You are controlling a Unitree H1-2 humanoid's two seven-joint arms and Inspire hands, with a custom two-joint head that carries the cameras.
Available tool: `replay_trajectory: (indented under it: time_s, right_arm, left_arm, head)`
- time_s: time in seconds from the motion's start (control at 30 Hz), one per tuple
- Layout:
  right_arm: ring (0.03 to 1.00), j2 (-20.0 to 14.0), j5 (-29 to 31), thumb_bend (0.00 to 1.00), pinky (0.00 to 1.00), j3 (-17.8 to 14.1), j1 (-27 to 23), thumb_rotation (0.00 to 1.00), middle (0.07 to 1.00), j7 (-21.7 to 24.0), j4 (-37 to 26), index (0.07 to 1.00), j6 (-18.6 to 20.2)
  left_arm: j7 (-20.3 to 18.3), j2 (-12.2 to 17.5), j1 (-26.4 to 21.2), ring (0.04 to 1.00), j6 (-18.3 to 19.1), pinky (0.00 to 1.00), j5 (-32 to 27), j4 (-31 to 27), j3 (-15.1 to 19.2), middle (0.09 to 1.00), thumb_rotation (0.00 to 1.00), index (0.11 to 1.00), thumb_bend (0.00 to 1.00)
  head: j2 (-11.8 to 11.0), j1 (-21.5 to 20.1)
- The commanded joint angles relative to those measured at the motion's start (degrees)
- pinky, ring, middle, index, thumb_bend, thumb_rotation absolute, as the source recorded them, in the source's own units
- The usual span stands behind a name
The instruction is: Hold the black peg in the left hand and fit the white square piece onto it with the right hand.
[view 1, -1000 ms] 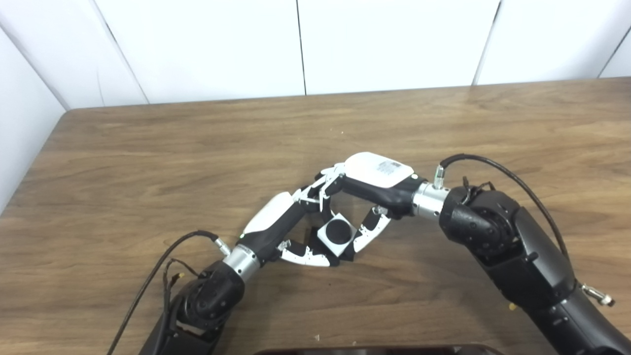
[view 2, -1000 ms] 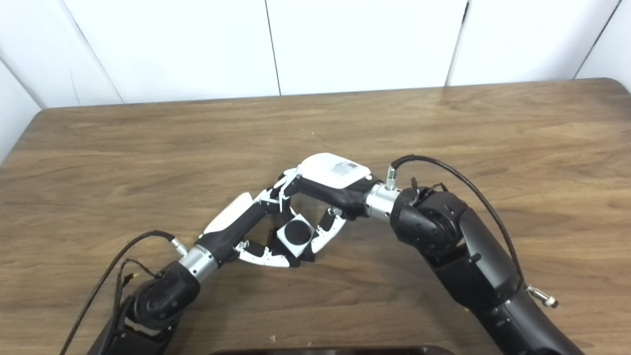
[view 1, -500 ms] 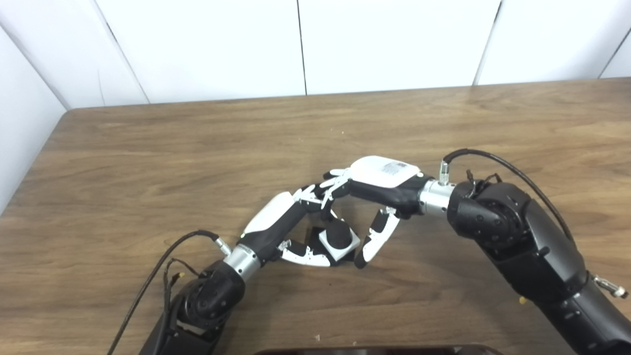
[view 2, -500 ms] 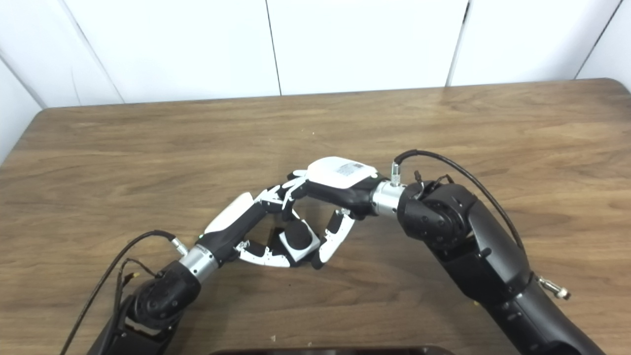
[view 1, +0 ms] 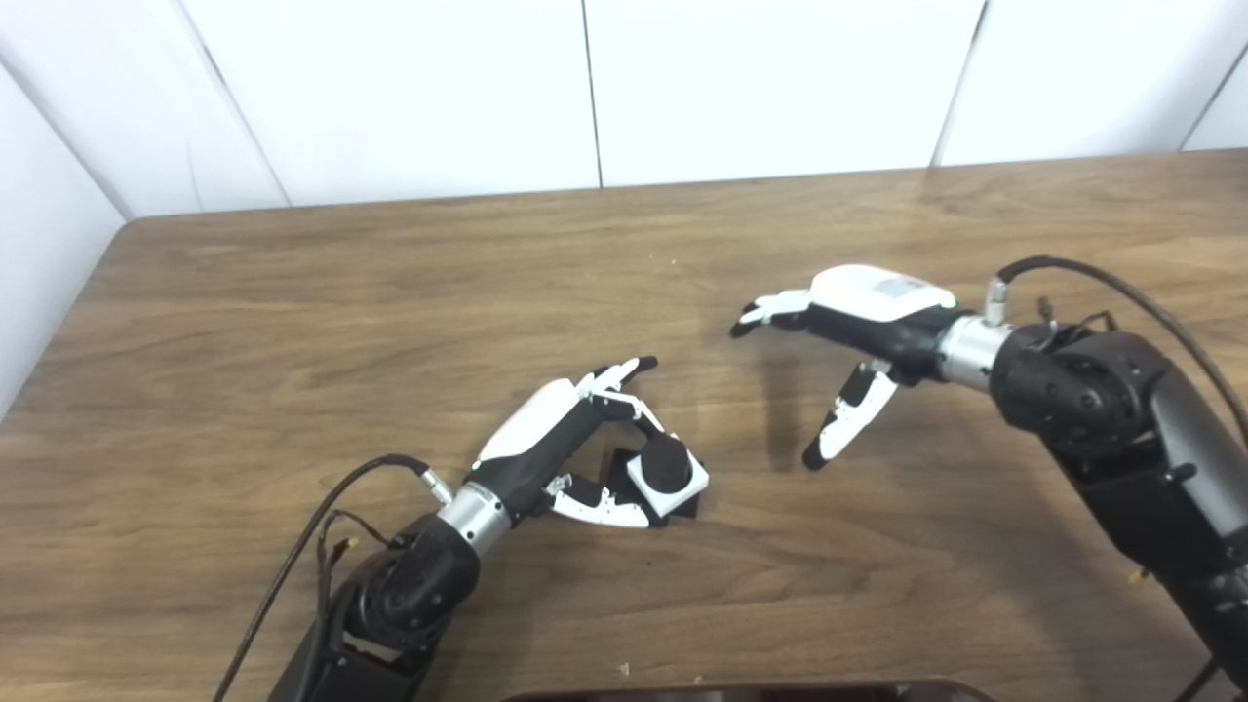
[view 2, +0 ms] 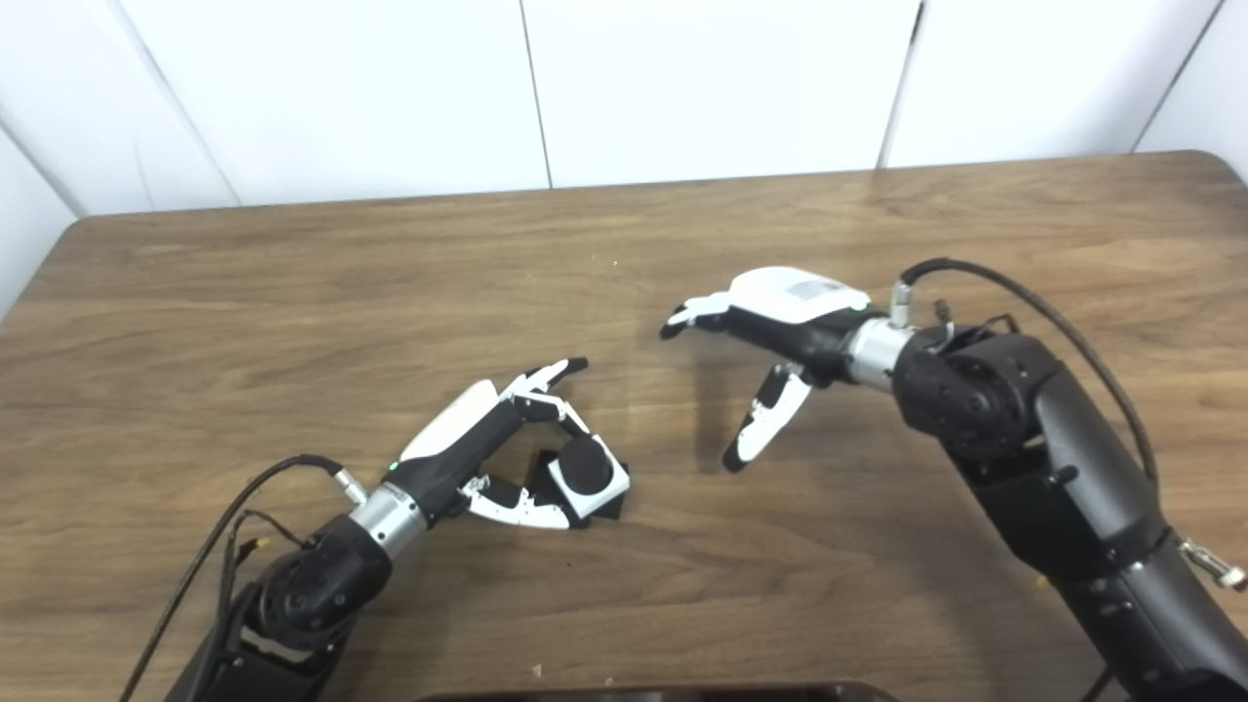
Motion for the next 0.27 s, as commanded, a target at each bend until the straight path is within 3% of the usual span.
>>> replay_trajectory:
  time_s: [0.0,0.23]
  right_arm:
    - [0.943,-0.81,1.23,0.91,0.91,-2.14,-1.57,0.27,0.922,-2.18,-0.28,0.845,0.42]
    - [0.901,-0.85,2.17,0.88,0.85,-4.97,-1.18,0.2,0.898,-3.77,0.31,0.809,1.55]
  left_arm:
    - [-2.1,0.82,0.64,1.0,1.45,1.0,0.13,0.76,-0.77,1.0,0.07,0.492,0.52]
    - [-2.39,1.07,0.72,1.0,2.0,1.0,-0.12,0.52,-0.61,1.0,0.07,0.492,0.52]
  head:
    - [0.02,-0.04]
    - [0.09,-0.53]
